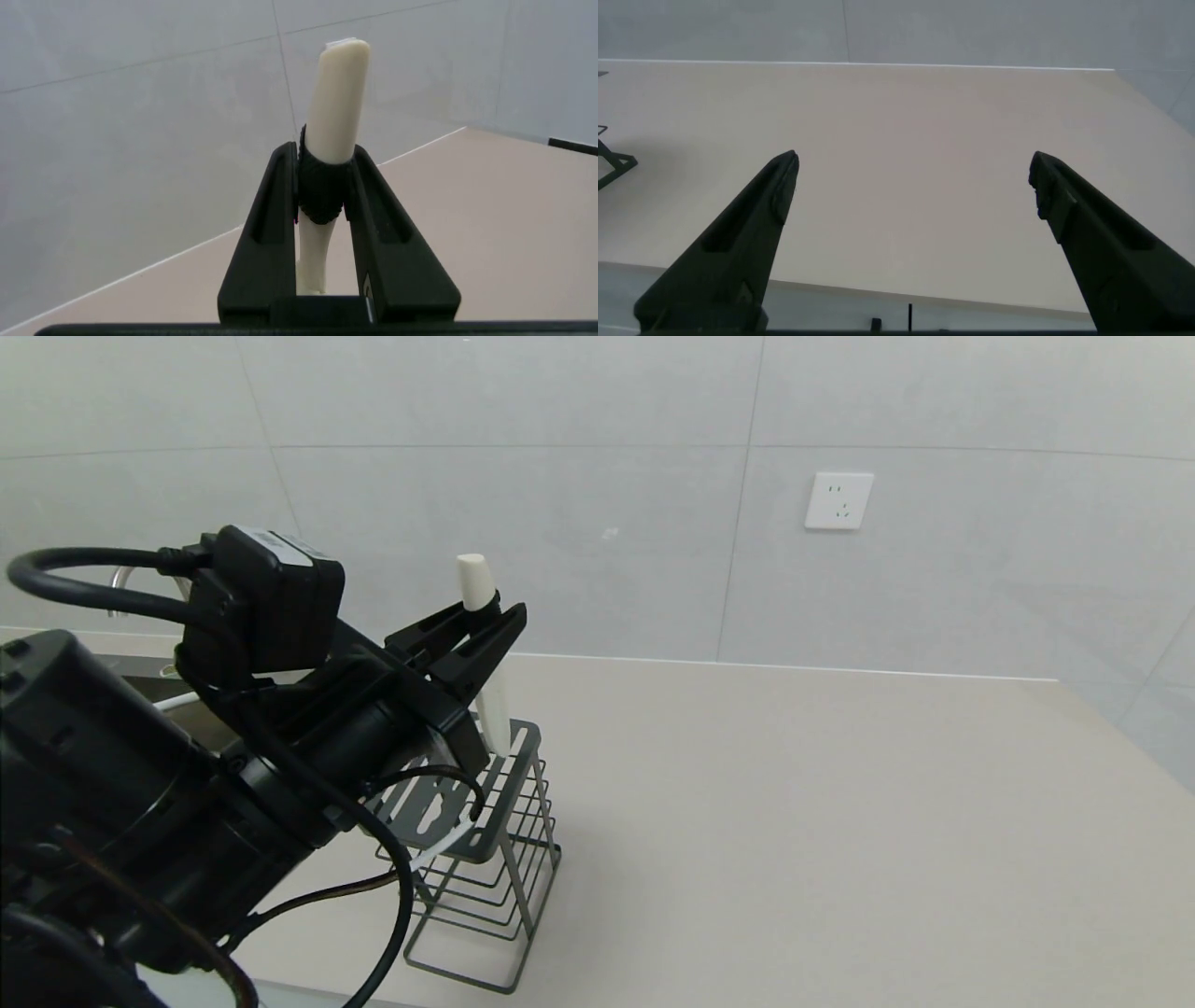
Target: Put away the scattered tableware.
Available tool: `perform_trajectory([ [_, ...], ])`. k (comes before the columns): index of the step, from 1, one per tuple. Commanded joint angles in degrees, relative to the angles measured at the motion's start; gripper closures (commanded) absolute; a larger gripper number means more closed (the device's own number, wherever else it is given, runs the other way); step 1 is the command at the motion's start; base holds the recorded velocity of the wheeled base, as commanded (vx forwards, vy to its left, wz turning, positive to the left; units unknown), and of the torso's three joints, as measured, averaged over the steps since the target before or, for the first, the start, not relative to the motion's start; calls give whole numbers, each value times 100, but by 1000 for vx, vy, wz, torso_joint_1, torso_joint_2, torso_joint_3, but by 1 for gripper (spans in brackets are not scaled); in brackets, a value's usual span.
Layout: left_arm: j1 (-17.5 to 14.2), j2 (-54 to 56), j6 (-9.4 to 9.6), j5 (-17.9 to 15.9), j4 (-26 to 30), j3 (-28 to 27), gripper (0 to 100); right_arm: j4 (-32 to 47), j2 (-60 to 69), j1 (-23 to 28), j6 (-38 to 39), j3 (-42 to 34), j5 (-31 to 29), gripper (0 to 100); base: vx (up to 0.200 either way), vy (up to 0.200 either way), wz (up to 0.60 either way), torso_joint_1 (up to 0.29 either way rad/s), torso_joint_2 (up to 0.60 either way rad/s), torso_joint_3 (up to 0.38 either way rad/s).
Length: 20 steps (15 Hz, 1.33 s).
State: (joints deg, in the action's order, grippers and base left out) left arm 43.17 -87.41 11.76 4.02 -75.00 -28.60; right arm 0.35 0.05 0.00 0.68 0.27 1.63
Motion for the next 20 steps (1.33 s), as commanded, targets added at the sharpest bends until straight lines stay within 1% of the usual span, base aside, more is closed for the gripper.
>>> perform_trajectory([
  [1,43,-75,1,2,-6,-58,100,9,-5,0,2,0,4,0,0,0,0,0,0,0],
  [3,95,-75,1,11,-6,-58,100,9,-5,0,2,0,4,0,0,0,0,0,0,0],
  [5,78,-75,-7,81,-24,-58,100,9,-5,0,2,0,4,0,0,0,0,0,0,0],
  [6,69,-75,-25,345,-33,-84,100,9,-5,0,2,0,4,0,0,0,0,0,0,0],
  [7,95,-66,-104,591,-33,-146,100,9,-5,0,2,0,4,0,0,0,0,0,0,0],
  [9,95,-75,-130,652,-33,-164,100,9,-5,0,2,0,4,0,0,0,0,0,0,0],
  [13,78,-189,-157,661,-24,-155,100,9,-5,0,2,0,4,0,0,0,0,0,0,0],
  [15,87,-242,-289,696,3,-155,100,9,-5,0,2,0,4,0,0,0,0,0,0,0],
  [17,95,-303,-333,749,3,-155,100,9,-5,0,2,0,4,0,0,0,0,0,0,0],
  [20,87,-330,-341,749,3,-128,100,9,-5,0,2,0,4,0,0,0,0,0,0,0],
])
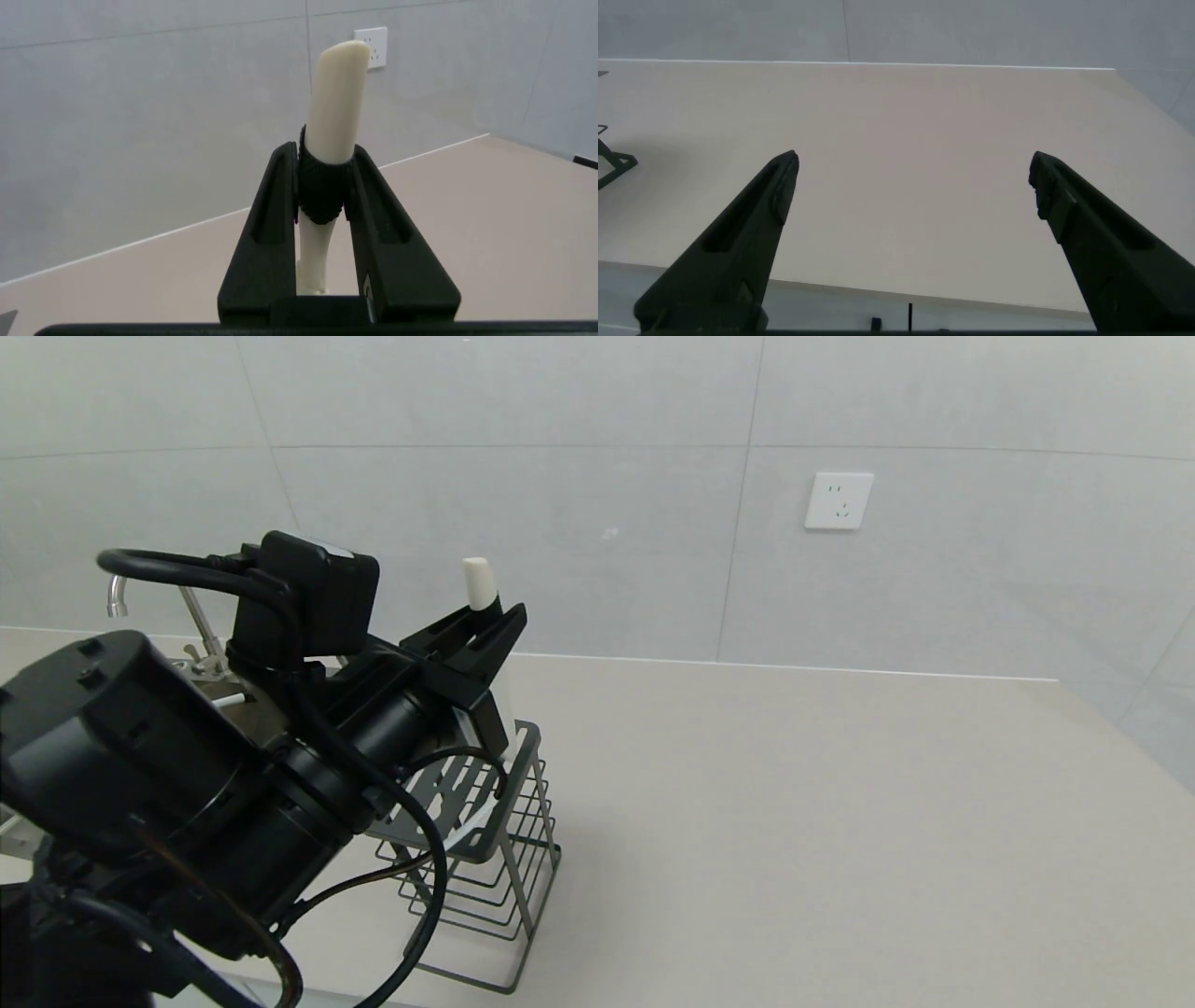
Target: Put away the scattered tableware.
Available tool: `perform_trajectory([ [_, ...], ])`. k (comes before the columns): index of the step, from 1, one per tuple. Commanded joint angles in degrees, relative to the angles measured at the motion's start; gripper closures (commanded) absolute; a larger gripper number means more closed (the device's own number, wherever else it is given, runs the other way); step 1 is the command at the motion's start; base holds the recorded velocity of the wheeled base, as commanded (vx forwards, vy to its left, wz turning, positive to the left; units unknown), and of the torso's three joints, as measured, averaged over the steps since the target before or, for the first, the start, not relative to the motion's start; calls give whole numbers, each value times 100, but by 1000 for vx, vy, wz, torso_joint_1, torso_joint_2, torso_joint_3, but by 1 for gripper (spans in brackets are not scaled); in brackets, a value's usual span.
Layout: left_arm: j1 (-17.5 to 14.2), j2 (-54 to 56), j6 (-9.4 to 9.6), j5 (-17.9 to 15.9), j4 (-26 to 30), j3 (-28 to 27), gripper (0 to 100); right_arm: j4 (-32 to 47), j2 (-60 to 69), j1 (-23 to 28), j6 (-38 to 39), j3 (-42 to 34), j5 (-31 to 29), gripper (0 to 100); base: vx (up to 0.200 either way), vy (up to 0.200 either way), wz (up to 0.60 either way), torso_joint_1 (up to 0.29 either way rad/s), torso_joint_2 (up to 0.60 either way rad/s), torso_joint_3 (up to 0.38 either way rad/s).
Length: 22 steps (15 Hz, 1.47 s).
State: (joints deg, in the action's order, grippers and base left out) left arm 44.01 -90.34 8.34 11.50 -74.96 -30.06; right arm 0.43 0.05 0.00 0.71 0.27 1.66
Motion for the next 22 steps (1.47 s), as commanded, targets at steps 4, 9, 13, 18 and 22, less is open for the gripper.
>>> perform_trajectory([
  [4,-24,-27,-8,2,-1,35,100,1,-5,0,0,0,1,0,0,0,0,0,0,0],
  [9,-59,-115,-166,-7,-1,229,100,1,-5,0,0,0,1,0,0,0,0,0,0,0],
  [13,-94,-317,-473,-16,8,308,100,1,-5,0,0,0,1,0,0,0,0,0,0,0],
  [18,-279,-414,-588,-33,17,545,100,1,-5,0,0,0,1,0,0,0,0,0,0,0],
  [22,-288,-572,-693,-51,17,554,100,1,-5,0,0,0,1,0,0,0,0,0,0,0],
])
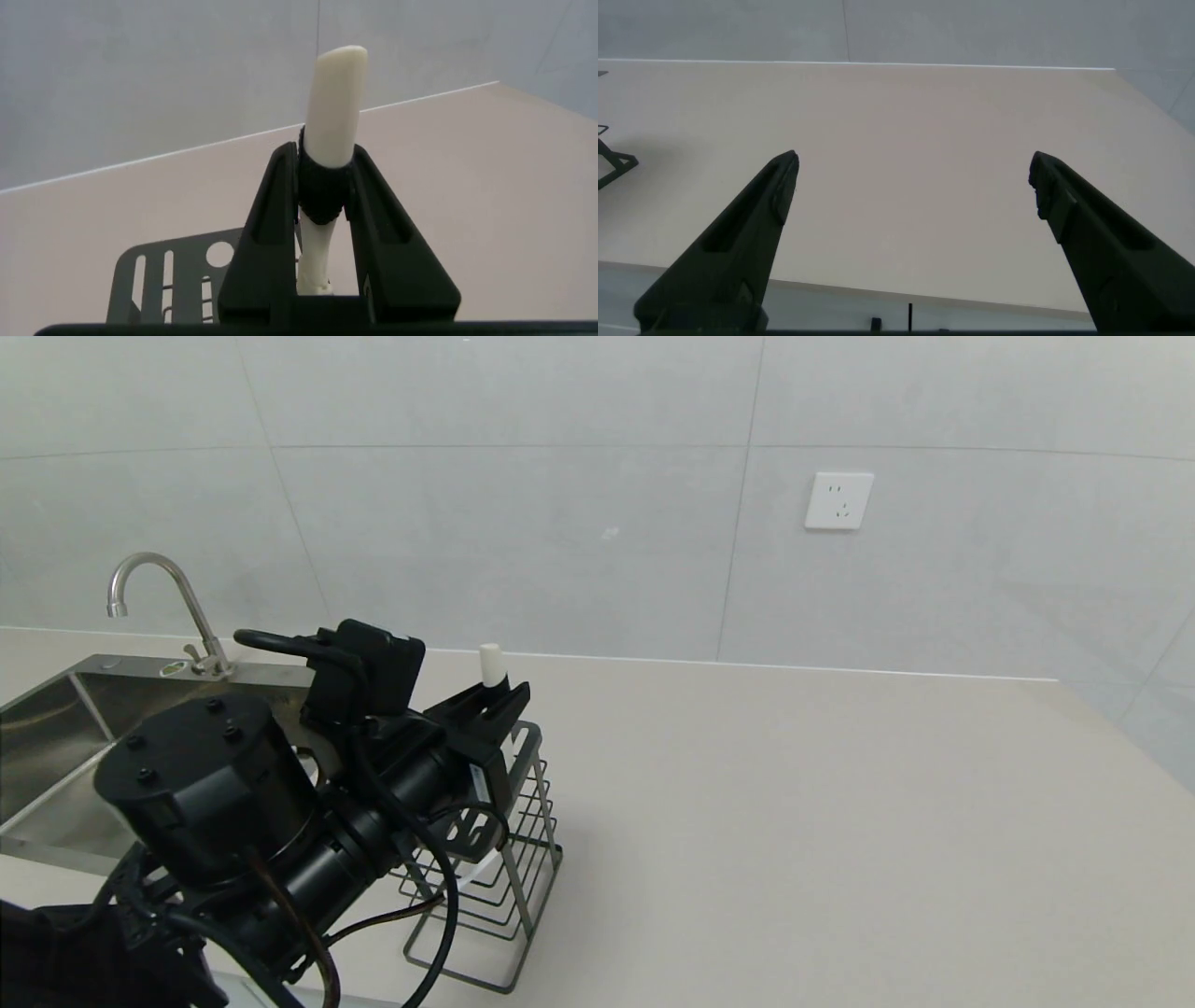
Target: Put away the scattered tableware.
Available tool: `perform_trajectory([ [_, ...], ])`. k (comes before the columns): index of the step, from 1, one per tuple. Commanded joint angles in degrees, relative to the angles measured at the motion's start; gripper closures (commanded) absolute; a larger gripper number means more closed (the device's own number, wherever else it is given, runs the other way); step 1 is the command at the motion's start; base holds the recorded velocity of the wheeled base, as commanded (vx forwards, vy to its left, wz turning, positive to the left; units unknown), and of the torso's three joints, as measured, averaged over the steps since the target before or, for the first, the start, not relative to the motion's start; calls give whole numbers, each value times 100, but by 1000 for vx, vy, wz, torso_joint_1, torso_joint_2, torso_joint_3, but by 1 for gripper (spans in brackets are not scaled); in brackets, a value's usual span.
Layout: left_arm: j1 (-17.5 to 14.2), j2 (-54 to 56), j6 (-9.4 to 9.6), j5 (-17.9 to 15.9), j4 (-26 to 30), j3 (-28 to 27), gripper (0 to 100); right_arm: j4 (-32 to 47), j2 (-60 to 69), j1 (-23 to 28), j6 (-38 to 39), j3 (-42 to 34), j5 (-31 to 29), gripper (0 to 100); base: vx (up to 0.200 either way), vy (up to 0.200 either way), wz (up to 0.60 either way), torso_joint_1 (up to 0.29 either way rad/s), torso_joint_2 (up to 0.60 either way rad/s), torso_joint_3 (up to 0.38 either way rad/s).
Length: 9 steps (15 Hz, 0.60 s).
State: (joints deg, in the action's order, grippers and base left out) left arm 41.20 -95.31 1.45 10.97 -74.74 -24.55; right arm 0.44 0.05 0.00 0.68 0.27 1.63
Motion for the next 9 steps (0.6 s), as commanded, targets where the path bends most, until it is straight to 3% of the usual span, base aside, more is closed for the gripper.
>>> perform_trajectory([
  [1,-7,-76,-4,1,-5,3,100,0,-5,0,2,0,4,0,0,0,0,0,0,0],
  [2,-7,-111,13,-113,-14,-67,100,0,-5,0,2,0,4,0,0,0,0,0,0,0],
  [3,2,-111,13,-104,-14,-94,0,0,-5,0,2,0,4,0,0,0,0,0,0,0],
  [6,-51,-58,31,-209,-23,-102,0,0,-5,0,2,0,4,0,0,0,0,0,0,0],
  [9,-253,223,127,-965,-85,-94,0,0,-5,0,2,0,4,0,0,0,0,0,0,0],
])
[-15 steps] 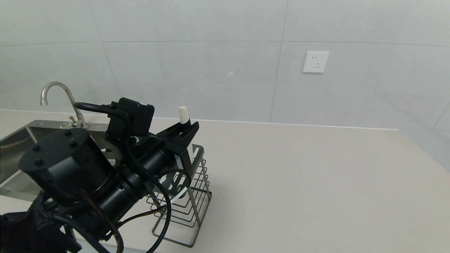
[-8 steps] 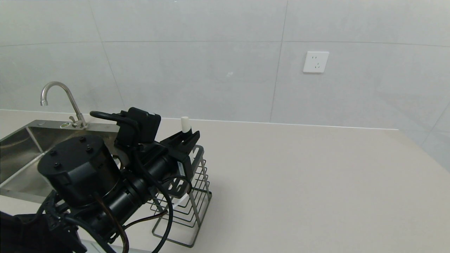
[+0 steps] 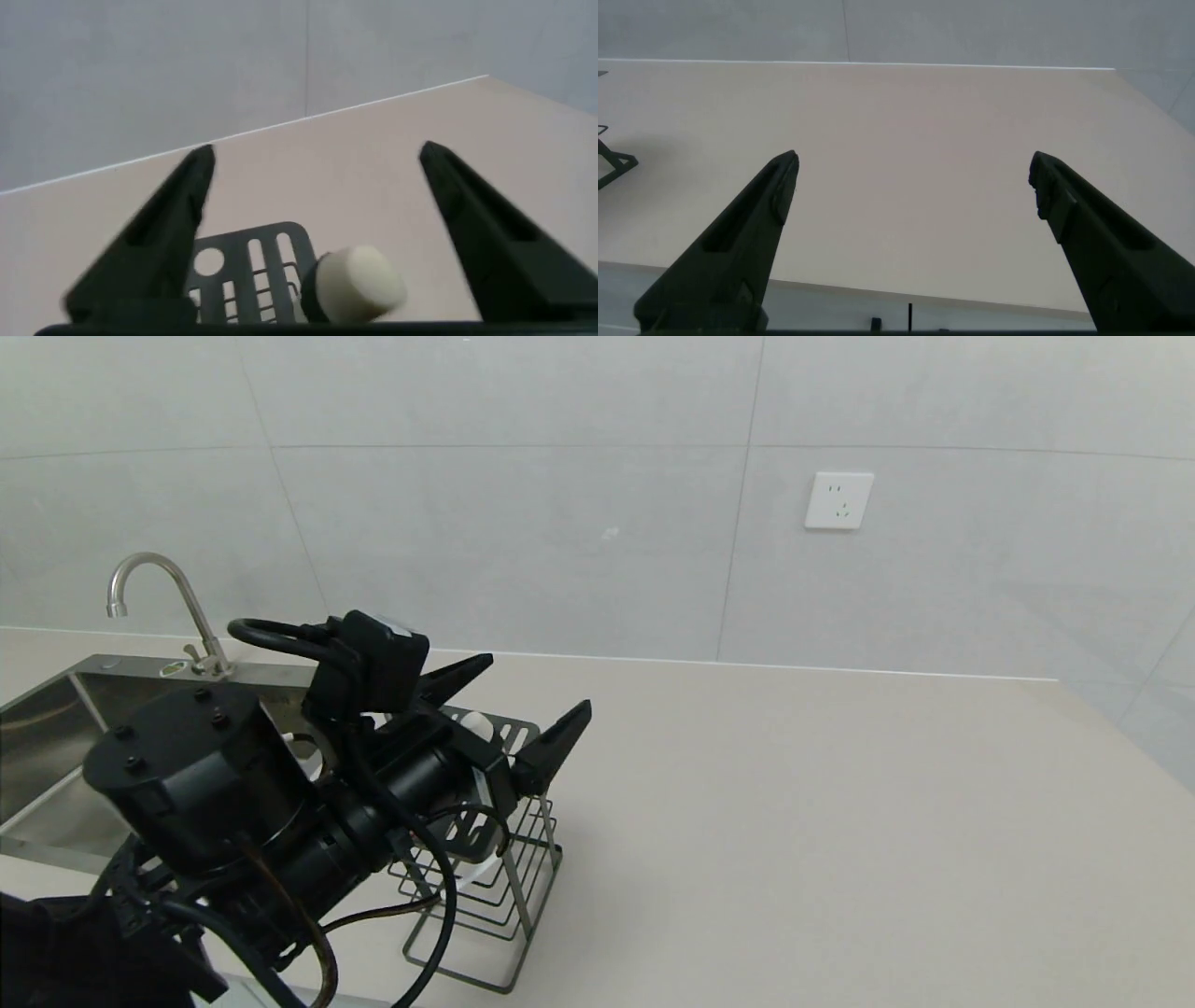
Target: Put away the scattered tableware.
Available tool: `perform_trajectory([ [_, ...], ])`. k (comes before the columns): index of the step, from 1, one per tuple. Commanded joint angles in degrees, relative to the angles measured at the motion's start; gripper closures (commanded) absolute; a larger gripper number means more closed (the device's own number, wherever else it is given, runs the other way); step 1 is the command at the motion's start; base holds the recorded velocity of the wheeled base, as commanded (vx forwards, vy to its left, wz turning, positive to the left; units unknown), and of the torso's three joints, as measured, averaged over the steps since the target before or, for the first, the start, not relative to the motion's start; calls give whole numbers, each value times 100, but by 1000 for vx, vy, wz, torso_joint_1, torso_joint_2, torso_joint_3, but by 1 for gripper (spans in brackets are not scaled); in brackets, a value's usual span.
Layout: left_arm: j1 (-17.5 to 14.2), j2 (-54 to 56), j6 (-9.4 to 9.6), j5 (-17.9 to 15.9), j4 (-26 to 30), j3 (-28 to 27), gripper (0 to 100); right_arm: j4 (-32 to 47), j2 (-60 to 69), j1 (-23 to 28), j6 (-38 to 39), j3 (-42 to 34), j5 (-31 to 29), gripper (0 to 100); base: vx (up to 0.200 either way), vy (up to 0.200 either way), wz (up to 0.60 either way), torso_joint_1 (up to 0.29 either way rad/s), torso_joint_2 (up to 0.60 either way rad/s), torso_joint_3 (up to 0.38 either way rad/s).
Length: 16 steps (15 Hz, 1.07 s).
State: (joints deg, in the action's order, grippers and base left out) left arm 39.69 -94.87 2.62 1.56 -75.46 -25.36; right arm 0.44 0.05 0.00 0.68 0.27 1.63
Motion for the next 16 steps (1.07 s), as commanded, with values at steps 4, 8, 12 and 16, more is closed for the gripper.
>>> perform_trajectory([
  [4,-999,1418,142,-2388,-206,734,0,0,-5,0,2,0,4,0,0,0,0,0,0,0],
  [8,-1886,3027,10,-2635,-1032,1428,0,0,-5,0,2,0,4,0,0,0,0,0,0,0],
  [12,-2879,5215,-60,-2687,-760,2184,0,-9,-5,0,11,0,4,0,0,0,0,0,0,0],
  [16,-3345,7342,54,-2547,1710,2527,0,-9,-5,0,2,0,4,0,0,0,0,0,0,0],
])
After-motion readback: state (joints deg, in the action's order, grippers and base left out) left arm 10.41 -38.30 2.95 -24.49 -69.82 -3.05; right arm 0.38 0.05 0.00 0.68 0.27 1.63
